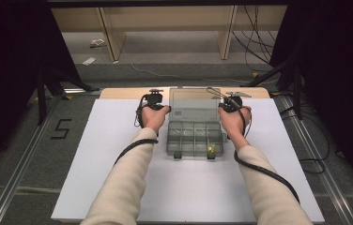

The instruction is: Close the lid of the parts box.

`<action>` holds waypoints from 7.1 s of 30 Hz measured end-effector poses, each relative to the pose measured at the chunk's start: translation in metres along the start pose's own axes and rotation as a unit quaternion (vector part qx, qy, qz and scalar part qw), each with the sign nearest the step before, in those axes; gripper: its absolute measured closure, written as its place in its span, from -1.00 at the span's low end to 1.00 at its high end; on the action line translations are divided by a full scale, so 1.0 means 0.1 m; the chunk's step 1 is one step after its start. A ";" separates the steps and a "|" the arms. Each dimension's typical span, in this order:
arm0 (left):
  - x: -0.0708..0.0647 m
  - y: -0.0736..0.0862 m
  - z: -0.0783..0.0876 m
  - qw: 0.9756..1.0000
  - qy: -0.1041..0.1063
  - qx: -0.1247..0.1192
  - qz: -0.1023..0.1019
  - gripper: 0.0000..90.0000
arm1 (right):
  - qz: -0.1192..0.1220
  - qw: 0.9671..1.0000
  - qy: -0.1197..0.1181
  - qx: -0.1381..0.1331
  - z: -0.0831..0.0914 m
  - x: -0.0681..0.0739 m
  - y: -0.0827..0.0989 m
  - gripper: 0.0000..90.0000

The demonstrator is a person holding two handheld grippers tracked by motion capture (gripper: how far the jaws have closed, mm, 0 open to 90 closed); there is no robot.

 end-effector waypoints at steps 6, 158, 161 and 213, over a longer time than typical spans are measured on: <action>-0.01 0.03 0.03 1.000 -0.002 -0.015 -0.002 0.94 | 0.003 1.000 -0.002 -0.003 0.03 0.01 -0.01 1.00; -0.34 -0.15 0.71 0.983 -0.006 -0.126 -0.137 0.94 | 0.069 0.992 -0.029 -0.100 0.78 0.05 -0.19 0.94; -0.34 -0.12 0.73 0.982 -0.006 -0.129 -0.141 0.94 | 0.072 0.992 -0.028 -0.101 0.80 0.06 -0.17 0.94; -0.35 0.24 0.93 0.970 -0.002 -0.168 -0.175 0.93 | 0.107 0.987 -0.036 -0.115 1.08 0.13 0.10 0.95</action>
Point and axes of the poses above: each handheld gripper's, and its own axes: z roughly backward along the jaws, y roughly out of its underside, x roughly to its left, the point moved 2 cm from there along -z, roughly forward along the jaws, and after that the axes turned 6 degrees about z, right-handed, at the moved point
